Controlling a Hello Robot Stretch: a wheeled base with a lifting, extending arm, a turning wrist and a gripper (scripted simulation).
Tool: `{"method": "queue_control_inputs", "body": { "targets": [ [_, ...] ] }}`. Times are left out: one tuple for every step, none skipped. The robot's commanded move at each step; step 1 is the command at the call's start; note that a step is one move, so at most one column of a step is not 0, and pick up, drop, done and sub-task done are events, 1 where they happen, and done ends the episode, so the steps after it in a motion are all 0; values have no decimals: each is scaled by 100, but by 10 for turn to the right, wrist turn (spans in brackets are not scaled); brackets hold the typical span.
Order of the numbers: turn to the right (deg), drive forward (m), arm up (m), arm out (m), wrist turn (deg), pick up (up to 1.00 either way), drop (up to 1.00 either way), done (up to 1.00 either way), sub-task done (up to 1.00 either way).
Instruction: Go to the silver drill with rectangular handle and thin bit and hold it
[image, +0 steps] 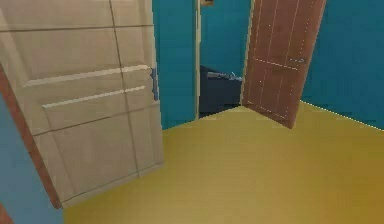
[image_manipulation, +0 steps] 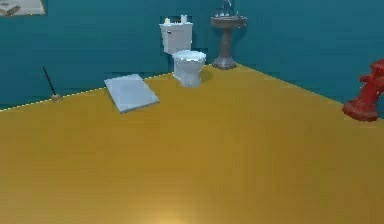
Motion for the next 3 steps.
{"method": "queue_control_inputs", "body": {
  "targets": [
    [0,85,0,0,0,0,0,0,0],
    [-450,0,0,0,0,0,0,0,0],
    [-30,0,0,0,0,0,0,0,0]
  ]
}}
